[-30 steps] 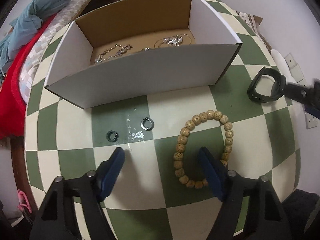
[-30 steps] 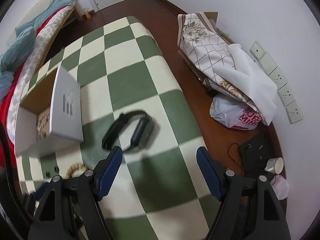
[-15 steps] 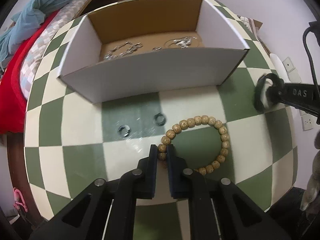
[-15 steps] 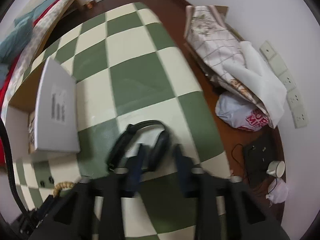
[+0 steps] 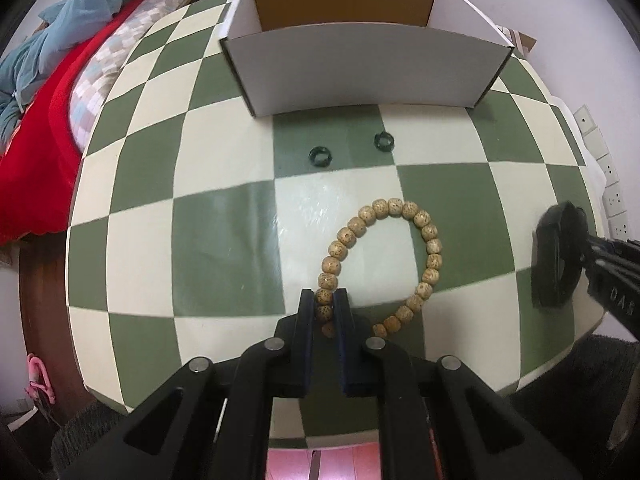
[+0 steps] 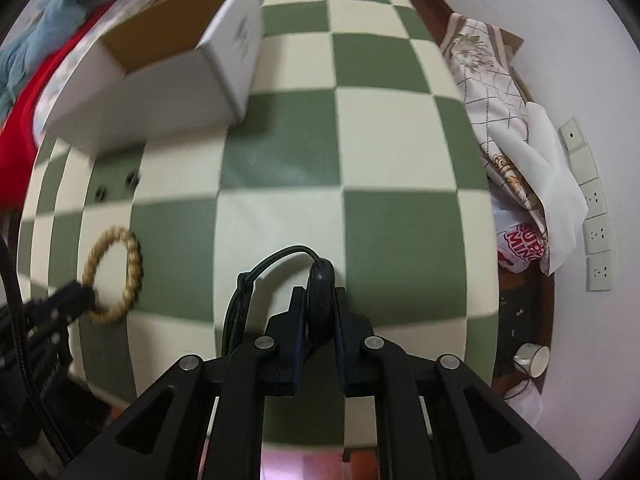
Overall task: Organize jewelry
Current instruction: 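Close the left tool on the wooden beaded bracelet while the right tool grips the black watch band, then carry the held bracelet and watch band up and over the white box, then open both tools to drop the bracelet and watch band into the box, then withdraw both tools from the box and lower them toward the black rings, then close the right tool on one black ring while the left tool grips the other ring, then carry both held black rings up and over the white box, then open both tools to drop the black rings into the box, then raise both open tools away from the box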
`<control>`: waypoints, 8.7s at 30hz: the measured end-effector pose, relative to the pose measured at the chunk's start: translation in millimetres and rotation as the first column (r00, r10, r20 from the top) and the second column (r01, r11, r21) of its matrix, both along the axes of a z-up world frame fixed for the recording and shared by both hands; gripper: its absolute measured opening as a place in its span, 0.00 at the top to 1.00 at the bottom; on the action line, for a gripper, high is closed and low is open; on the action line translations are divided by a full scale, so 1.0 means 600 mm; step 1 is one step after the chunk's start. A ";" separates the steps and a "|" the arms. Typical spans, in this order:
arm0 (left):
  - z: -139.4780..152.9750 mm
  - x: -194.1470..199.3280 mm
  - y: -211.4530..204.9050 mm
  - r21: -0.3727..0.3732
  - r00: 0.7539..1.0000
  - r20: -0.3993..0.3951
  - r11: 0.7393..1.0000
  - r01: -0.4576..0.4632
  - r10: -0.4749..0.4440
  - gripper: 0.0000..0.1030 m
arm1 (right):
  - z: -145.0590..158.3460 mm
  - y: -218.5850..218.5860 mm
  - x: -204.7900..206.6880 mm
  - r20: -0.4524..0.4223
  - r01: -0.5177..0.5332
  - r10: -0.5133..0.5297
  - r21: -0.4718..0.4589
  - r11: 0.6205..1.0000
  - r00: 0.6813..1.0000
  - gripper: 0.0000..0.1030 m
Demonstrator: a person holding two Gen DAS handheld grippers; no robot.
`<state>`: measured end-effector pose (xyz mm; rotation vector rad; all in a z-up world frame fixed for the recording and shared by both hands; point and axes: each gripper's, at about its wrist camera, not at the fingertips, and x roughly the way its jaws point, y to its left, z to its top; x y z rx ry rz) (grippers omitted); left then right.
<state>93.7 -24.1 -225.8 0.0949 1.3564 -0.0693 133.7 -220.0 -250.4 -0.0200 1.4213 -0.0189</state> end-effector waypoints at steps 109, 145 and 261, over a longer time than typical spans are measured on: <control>0.288 0.125 0.078 0.076 0.896 0.427 0.983 -0.168 0.120 0.00 | 0.264 0.091 0.108 0.317 0.018 -0.011 -0.020 1.000 0.948 0.00; 0.029 0.091 0.148 0.144 0.951 0.197 0.952 -0.269 0.239 0.00 | -0.015 0.228 0.087 0.222 -0.133 0.109 0.098 0.986 0.969 0.88; 0.292 0.090 0.069 0.020 0.930 0.353 0.993 -0.114 0.100 0.00 | 0.261 0.095 0.065 0.235 0.039 -0.048 0.044 0.998 0.971 0.00</control>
